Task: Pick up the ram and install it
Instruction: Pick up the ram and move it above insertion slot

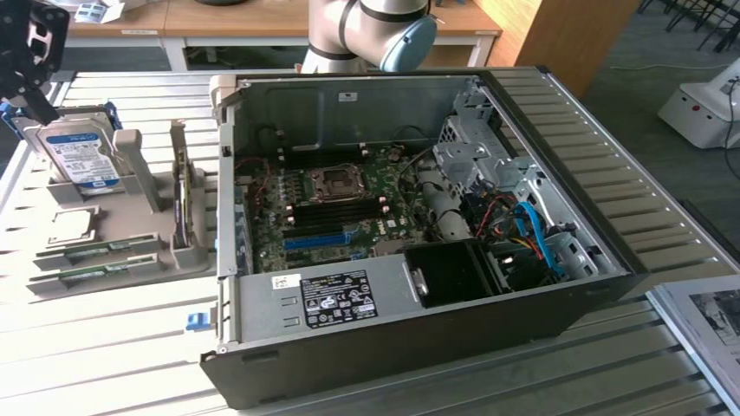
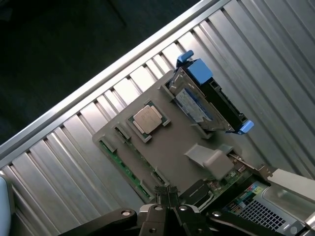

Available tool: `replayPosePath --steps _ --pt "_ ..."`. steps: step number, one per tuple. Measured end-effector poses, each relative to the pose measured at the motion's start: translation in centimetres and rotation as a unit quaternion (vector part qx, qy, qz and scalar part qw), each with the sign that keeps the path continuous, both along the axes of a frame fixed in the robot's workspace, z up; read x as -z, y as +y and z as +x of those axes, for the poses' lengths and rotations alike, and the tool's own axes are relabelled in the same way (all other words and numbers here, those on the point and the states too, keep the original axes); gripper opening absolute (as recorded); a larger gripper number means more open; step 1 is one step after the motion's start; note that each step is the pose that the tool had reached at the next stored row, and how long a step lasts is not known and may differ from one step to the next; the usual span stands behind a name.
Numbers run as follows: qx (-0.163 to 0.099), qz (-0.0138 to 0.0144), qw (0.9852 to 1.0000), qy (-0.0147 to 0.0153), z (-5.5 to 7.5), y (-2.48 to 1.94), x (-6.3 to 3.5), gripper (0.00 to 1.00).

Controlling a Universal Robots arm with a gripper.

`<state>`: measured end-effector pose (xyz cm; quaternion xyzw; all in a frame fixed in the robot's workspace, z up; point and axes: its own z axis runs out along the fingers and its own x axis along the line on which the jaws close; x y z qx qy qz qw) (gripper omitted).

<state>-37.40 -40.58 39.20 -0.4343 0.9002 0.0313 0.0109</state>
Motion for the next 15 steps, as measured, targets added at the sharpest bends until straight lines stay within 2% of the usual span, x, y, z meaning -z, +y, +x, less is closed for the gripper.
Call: replayPosePath --steps 15 --pt "-0.045 0.0 0.999 0.0 0.0 0.0 0.0 0.1"
